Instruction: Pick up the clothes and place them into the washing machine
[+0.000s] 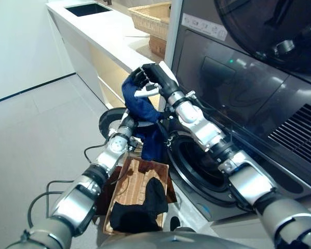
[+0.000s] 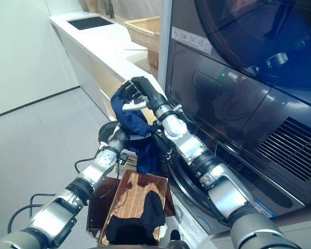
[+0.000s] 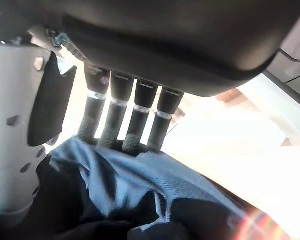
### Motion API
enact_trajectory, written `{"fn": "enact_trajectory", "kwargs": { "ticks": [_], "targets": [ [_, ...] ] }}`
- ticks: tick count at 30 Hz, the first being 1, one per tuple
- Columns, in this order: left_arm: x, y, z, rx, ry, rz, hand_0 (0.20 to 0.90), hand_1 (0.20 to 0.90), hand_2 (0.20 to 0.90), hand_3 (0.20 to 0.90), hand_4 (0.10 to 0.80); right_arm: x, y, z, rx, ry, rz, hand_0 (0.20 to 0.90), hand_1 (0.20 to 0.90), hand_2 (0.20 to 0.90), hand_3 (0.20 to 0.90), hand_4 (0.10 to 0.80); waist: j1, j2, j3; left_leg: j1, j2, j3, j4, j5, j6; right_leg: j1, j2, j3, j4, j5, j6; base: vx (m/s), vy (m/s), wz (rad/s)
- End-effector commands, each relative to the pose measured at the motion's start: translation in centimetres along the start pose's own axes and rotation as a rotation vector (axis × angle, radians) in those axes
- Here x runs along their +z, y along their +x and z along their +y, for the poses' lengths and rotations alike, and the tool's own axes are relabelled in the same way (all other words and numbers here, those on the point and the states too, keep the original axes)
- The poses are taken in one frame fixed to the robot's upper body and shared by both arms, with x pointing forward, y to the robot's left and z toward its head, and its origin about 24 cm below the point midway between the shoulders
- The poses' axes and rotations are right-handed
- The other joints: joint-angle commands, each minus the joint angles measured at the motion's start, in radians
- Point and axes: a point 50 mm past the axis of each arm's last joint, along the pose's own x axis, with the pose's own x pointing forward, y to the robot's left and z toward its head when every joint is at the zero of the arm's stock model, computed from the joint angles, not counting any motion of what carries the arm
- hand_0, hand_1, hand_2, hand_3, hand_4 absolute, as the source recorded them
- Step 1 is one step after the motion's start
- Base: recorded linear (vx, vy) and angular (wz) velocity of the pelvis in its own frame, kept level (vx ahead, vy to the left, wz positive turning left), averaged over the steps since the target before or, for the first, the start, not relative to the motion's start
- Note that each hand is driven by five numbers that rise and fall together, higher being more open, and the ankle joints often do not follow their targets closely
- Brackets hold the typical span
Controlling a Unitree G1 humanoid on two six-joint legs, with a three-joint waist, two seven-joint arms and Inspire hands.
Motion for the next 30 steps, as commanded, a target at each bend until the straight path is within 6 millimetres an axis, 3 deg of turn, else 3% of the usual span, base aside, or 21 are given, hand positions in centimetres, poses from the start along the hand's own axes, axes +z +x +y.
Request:
{"fn": "enact_trajectory", "kwargs": {
  "ticks": [1,6,17,30],
  "targets": [
    [3.9,2.0,1.5,0.065,0.061,-0.136,0.200,0.200,0.200,0.200,0.300,3.6,0.7,-2.0,-0.081,0.060,-0.181,0.900,0.900,0.900,0.900,0.800,0.030,-0.004,-0.140,-0.013,-0.004,0.006,0.004,-0.055,-0.043,-0.034,-0.051,0.000,0.103,-0.086,0.031,0.000,0.000,0.00],
    [3.4,2.0,2.2,0.085,0.084,-0.115,0.200,0.200,0.200,0.200,0.300,2.9,-0.4,-1.4,-0.059,0.110,-0.190,0.900,0.900,0.900,0.900,0.800,0.023,0.000,-0.139,-0.012,-0.004,0.010,0.003,-0.055,-0.043,-0.036,-0.051,0.003,0.104,-0.086,0.032,0.000,0.000,0.00],
    [1.7,1.6,5.1,0.169,0.147,-0.054,0.200,0.200,0.200,0.200,0.300,-0.6,-3.5,-1.7,-0.107,0.163,-0.108,0.900,0.900,0.900,0.900,0.800,0.006,0.008,-0.141,-0.011,-0.005,0.021,0.003,-0.057,-0.043,-0.042,-0.051,0.010,0.106,-0.086,0.035,-0.003,0.000,-0.01],
    [2.5,0.9,10.6,0.268,0.628,-0.078,0.200,0.200,0.200,0.200,0.300,-5.7,-7.9,-4.2,-0.235,0.201,0.047,0.900,0.900,0.900,0.900,0.800,-0.010,0.014,-0.138,-0.008,-0.005,0.026,0.003,-0.061,-0.045,-0.045,-0.049,0.016,0.109,-0.089,0.040,0.000,0.000,0.00]
  ]
}}
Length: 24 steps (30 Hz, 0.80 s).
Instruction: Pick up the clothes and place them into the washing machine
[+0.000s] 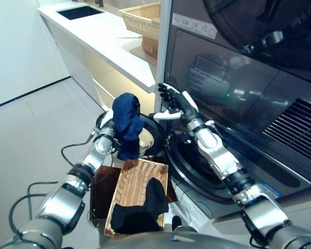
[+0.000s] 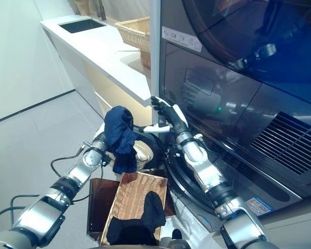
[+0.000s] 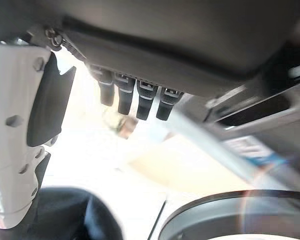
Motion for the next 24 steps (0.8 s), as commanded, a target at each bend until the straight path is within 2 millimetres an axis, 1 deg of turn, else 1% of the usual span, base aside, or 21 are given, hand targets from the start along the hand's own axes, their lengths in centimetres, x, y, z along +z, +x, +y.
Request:
{"fn": "enact_trajectory", "kwargs": {
  "ticks": [1,2,3,4,6,9,11,15,17,19,22,24],
  "targets": [
    [3.2,2.3,5.8,0.193,0.197,-0.138,0.200,0.200,0.200,0.200,0.300,2.5,0.6,-2.1,-0.090,0.045,-0.175,0.900,0.900,0.900,0.900,0.800,0.024,-0.003,-0.134,-0.013,-0.004,0.015,0.008,-0.053,-0.047,-0.044,-0.048,0.013,0.108,-0.089,0.040,0.000,0.000,0.00],
    [3.1,2.2,6.2,0.195,0.270,-0.143,0.200,0.200,0.200,0.200,0.300,2.1,0.3,-2.5,-0.109,0.044,-0.162,0.900,0.900,0.900,0.900,0.800,0.023,-0.002,-0.134,-0.013,-0.005,0.015,0.008,-0.054,-0.046,-0.045,-0.048,0.012,0.109,-0.089,0.040,0.000,0.000,0.00],
    [3.1,2.1,7.0,0.199,0.407,-0.161,0.200,0.200,0.200,0.200,0.300,1.4,0.0,-3.2,-0.140,0.037,-0.138,0.900,0.900,0.900,0.900,0.800,0.021,0.001,-0.135,-0.012,-0.005,0.015,0.007,-0.055,-0.047,-0.044,-0.049,0.012,0.108,-0.090,0.042,0.000,0.000,0.00],
    [3.2,2.1,7.2,0.200,0.453,-0.174,0.200,0.200,0.200,0.200,0.300,1.1,-0.2,-3.4,-0.151,0.034,-0.128,0.900,0.900,0.900,0.900,0.800,0.021,0.001,-0.135,-0.012,-0.006,0.013,0.006,-0.056,-0.047,-0.044,-0.049,0.011,0.108,-0.090,0.042,0.000,0.000,0.00],
    [3.0,1.9,7.8,0.204,0.492,-0.175,0.200,0.200,0.200,0.200,0.300,0.7,-0.4,-3.8,-0.167,0.026,-0.109,0.900,0.900,0.900,0.900,0.800,0.022,0.002,-0.134,-0.012,-0.005,0.013,0.007,-0.056,-0.047,-0.044,-0.049,0.011,0.108,-0.090,0.043,0.000,0.000,0.00],
    [3.2,1.7,8.8,0.229,0.602,-0.203,0.200,0.200,0.200,0.200,0.300,0.2,-0.6,-4.1,-0.162,0.009,-0.087,0.900,0.900,0.900,0.900,0.800,0.025,0.003,-0.136,-0.012,-0.006,0.011,0.007,-0.056,-0.048,-0.043,-0.048,0.010,0.107,-0.091,0.044,0.000,0.000,0.00],
    [3.1,1.6,9.0,0.231,0.655,-0.207,0.200,0.200,0.200,0.200,0.300,0.1,-0.6,-4.2,-0.166,0.012,-0.081,0.900,0.900,0.900,0.900,0.800,0.026,0.003,-0.136,-0.012,-0.006,0.010,0.006,-0.056,-0.048,-0.043,-0.048,0.009,0.107,-0.091,0.044,0.000,0.000,0.00],
    [2.4,1.5,10.1,0.205,0.897,-0.202,0.200,0.200,0.200,0.200,0.300,-0.4,-0.8,-4.3,-0.153,-0.006,-0.061,0.900,0.900,0.900,0.900,0.800,0.025,0.005,-0.137,-0.011,-0.005,0.012,0.006,-0.057,-0.049,-0.043,-0.048,0.008,0.107,-0.092,0.045,0.000,0.000,0.00],
    [2.3,1.5,10.4,0.168,0.965,-0.198,0.200,0.200,0.200,0.200,0.300,-0.7,-0.9,-4.1,-0.124,-0.041,-0.038,0.900,0.900,0.900,0.900,0.800,0.026,0.006,-0.137,-0.012,-0.005,0.013,0.006,-0.057,-0.050,-0.044,-0.048,0.009,0.106,-0.091,0.046,0.000,0.000,0.00],
    [2.5,1.4,11.0,0.151,1.051,-0.200,0.200,0.200,0.200,0.200,0.300,-1.0,-1.0,-3.9,-0.090,-0.086,-0.014,0.900,0.900,0.900,0.900,0.800,0.028,0.008,-0.137,-0.012,-0.004,0.013,0.006,-0.057,-0.050,-0.043,-0.048,0.009,0.106,-0.091,0.046,0.000,0.000,0.00],
    [3.2,1.2,11.6,0.150,1.122,-0.240,0.200,0.200,0.200,0.200,0.300,-1.2,-1.1,-3.7,-0.060,-0.109,-0.003,0.900,0.900,0.900,0.900,0.800,0.030,0.009,-0.137,-0.012,-0.005,0.012,0.006,-0.058,-0.050,-0.043,-0.047,0.008,0.106,-0.092,0.047,0.000,0.000,0.00],
    [3.4,1.0,11.8,0.150,1.123,-0.253,0.200,0.200,0.200,0.200,0.300,-1.4,-1.1,-3.5,-0.045,-0.113,0.006,0.900,0.900,0.900,0.900,0.800,0.033,0.009,-0.137,-0.012,-0.006,0.011,0.005,-0.058,-0.050,-0.043,-0.048,0.006,0.105,-0.091,0.048,0.000,0.000,0.00]
  ]
}}
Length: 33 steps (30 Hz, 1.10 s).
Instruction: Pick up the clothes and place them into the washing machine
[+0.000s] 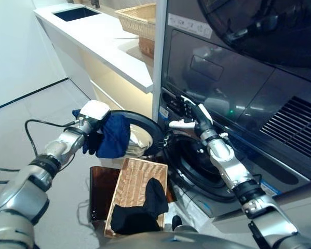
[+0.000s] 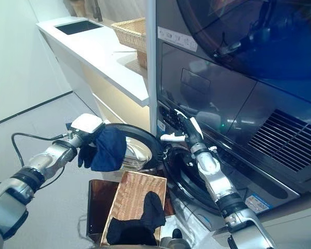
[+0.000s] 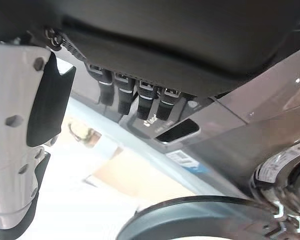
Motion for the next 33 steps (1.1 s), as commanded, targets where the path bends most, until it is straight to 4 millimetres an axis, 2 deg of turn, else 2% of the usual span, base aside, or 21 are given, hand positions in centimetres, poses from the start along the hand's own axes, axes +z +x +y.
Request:
{"fn": "enact_trajectory", "kwargs": {
  "ticks": [1,5,9,15,27,33],
  "targets": [
    [-2.4,1.5,7.4,0.207,0.126,0.018,0.200,0.200,0.200,0.200,0.300,1.4,0.4,-1.7,-0.012,-0.080,-0.092,0.900,0.900,0.900,0.900,0.800,0.047,0.005,-0.135,-0.011,-0.005,0.010,0.005,-0.056,-0.048,-0.042,-0.047,0.005,0.104,-0.091,0.048,0.000,0.000,0.00],
    [-2.5,1.4,7.6,0.183,0.191,0.004,0.200,0.200,0.200,0.200,0.300,1.4,0.7,-1.5,0.004,-0.141,-0.079,0.900,0.900,0.900,0.900,0.800,0.050,0.008,-0.136,-0.012,-0.006,0.006,0.005,-0.056,-0.047,-0.040,-0.047,0.000,0.105,-0.092,0.047,0.000,0.000,0.00],
    [-2.6,1.5,7.8,0.180,0.151,0.017,0.200,0.200,0.200,0.200,0.300,1.6,0.8,-0.9,0.044,-0.191,-0.075,0.900,0.900,0.900,0.900,0.800,0.050,0.006,-0.135,-0.013,-0.006,0.004,0.006,-0.055,-0.046,-0.039,-0.047,-0.002,0.106,-0.093,0.046,0.000,0.000,0.00],
    [-2.0,1.7,8.1,0.184,0.153,-0.004,0.200,0.200,0.200,0.200,0.300,2.2,2.0,0.2,0.099,-0.262,-0.060,0.900,0.900,0.900,0.900,0.800,0.056,0.005,-0.135,-0.015,-0.005,0.003,0.006,-0.055,-0.046,-0.039,-0.048,-0.002,0.104,-0.092,0.045,0.000,0.000,0.00],
    [0.3,2.2,9.8,0.249,0.152,-0.095,0.200,0.200,0.200,0.200,0.300,4.8,4.4,6.0,0.252,-0.209,-0.120,0.900,0.900,0.900,0.900,0.800,0.071,0.004,-0.131,-0.017,-0.004,-0.001,0.006,-0.052,-0.046,-0.040,-0.047,-0.004,0.104,-0.089,0.041,0.000,0.000,0.00],
    [1.6,2.2,10.3,0.294,0.043,-0.133,0.200,0.200,0.200,0.200,0.300,5.9,5.1,8.4,0.295,-0.174,-0.139,0.900,0.900,0.900,0.900,0.800,0.081,0.001,-0.130,-0.017,-0.005,-0.003,0.006,-0.051,-0.046,-0.039,-0.047,-0.006,0.102,-0.088,0.040,0.000,0.000,0.00]
  ]
}}
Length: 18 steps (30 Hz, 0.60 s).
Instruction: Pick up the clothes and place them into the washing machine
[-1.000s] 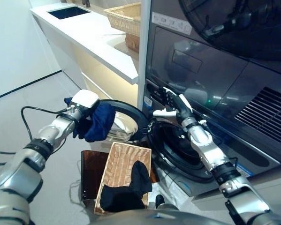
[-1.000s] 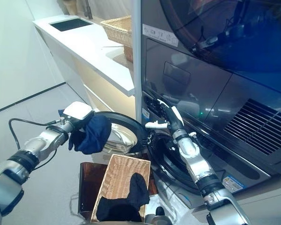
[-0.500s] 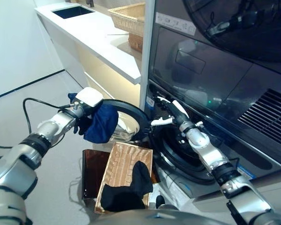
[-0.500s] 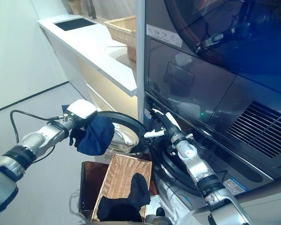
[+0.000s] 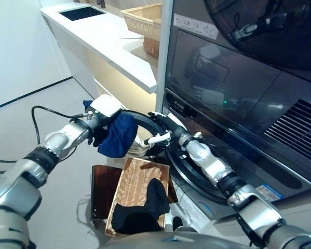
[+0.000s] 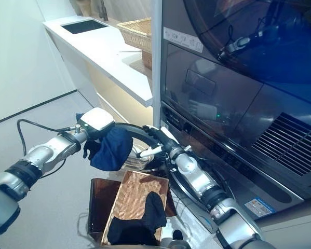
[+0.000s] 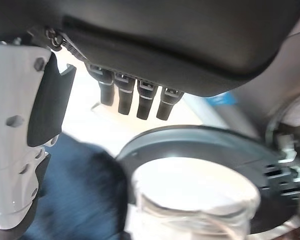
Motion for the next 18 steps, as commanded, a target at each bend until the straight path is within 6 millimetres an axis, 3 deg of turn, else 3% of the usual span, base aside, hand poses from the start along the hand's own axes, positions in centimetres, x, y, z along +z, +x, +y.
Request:
{"fn": "enact_trajectory", "kwargs": {
  "ticks": [1,5,6,9,13,18],
  "targets": [
    [-2.3,1.6,6.3,0.237,-0.076,0.078,0.200,0.200,0.200,0.200,0.300,4.5,2.3,-1.2,-0.037,-0.006,-0.159,0.900,0.900,0.900,0.900,0.800,0.053,-0.002,-0.127,-0.018,-0.005,0.001,0.002,-0.051,-0.045,-0.040,-0.048,-0.005,0.102,-0.088,0.039,0.000,0.000,0.00],
    [-1.6,1.8,6.1,0.264,-0.162,0.077,0.200,0.200,0.200,0.200,0.300,4.1,2.6,0.2,-0.006,0.028,-0.137,0.900,0.900,0.900,0.900,0.800,0.055,-0.002,-0.127,-0.018,-0.005,0.000,0.002,-0.050,-0.045,-0.039,-0.048,-0.007,0.102,-0.088,0.038,0.000,0.000,0.00],
    [-0.8,2.1,5.6,0.271,-0.214,0.071,0.200,0.200,0.200,0.200,0.300,4.1,3.0,2.2,0.047,0.046,-0.125,0.900,0.900,0.900,0.900,0.800,0.059,-0.002,-0.126,-0.017,-0.004,0.000,0.001,-0.050,-0.046,-0.039,-0.047,-0.006,0.101,-0.089,0.037,0.000,0.000,0.00],
    [0.0,2.5,5.7,0.283,-0.234,0.052,0.200,0.200,0.200,0.200,0.300,4.2,3.2,3.6,0.087,0.068,-0.115,0.900,0.900,0.900,0.900,0.800,0.061,-0.003,-0.126,-0.018,-0.004,-0.001,0.001,-0.050,-0.046,-0.038,-0.047,-0.006,0.101,-0.090,0.035,0.000,0.000,0.00],
    [1.1,2.8,6.7,0.327,-0.266,0.012,0.200,0.200,0.200,0.200,0.300,4.7,3.6,5.4,0.144,0.085,-0.115,0.900,0.900,0.900,0.900,0.800,0.066,-0.004,-0.127,-0.020,-0.004,-0.004,0.001,-0.049,-0.047,-0.037,-0.047,-0.008,0.099,-0.089,0.034,0.000,0.000,0.00],
    [2.2,3.0,7.9,0.370,-0.286,-0.037,0.200,0.200,0.200,0.200,0.300,5.0,3.8,6.4,0.176,0.080,-0.105,0.900,0.900,0.900,0.900,0.800,0.073,-0.005,-0.129,-0.021,-0.005,-0.008,0.001,-0.049,-0.047,-0.036,-0.047,-0.011,0.098,-0.088,0.035,0.000,0.000,0.00]
  ]
}}
